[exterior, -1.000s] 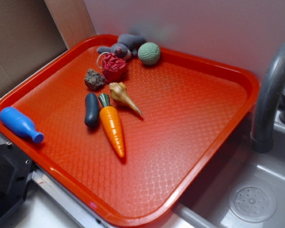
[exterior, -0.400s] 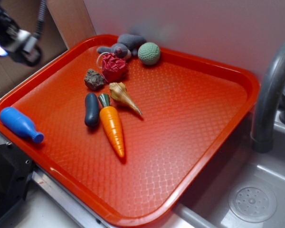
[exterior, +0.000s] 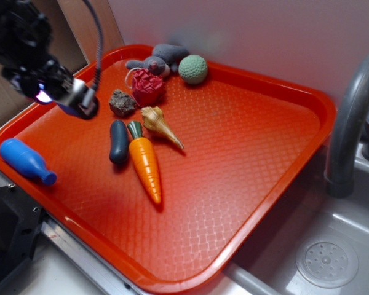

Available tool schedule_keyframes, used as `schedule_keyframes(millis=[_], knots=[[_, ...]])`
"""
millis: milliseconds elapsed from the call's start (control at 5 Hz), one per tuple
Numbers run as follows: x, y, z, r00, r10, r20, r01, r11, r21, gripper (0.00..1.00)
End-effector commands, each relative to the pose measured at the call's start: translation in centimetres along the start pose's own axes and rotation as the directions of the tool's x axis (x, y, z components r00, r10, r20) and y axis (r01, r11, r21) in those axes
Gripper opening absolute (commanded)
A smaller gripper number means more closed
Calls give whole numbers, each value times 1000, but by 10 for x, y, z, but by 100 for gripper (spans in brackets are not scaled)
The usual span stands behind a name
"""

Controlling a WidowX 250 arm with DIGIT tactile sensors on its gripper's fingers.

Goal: Grab the plastic pickle.

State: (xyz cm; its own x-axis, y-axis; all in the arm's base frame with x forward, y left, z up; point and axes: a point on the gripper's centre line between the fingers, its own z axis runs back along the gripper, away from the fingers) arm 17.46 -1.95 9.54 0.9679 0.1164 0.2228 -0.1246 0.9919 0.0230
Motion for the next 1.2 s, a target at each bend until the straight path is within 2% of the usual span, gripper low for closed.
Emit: schedule_keyframes(millis=[0,200,400,600,800,1000], knots=[[-15,-17,-39,969,-163,-186,185,977,103,100],[-10,-18,-58,976,-35,-215,58,993,101,100],[-1,-21,-62,973,72,-218,-62,997,53,100],[4,-24,-62,968,132,-215,-129,991,31,100],[13,-19,-64,967,185,-174,-177,982,57,100],[25,-5,-77,942,277,-192,-266,960,84,100]])
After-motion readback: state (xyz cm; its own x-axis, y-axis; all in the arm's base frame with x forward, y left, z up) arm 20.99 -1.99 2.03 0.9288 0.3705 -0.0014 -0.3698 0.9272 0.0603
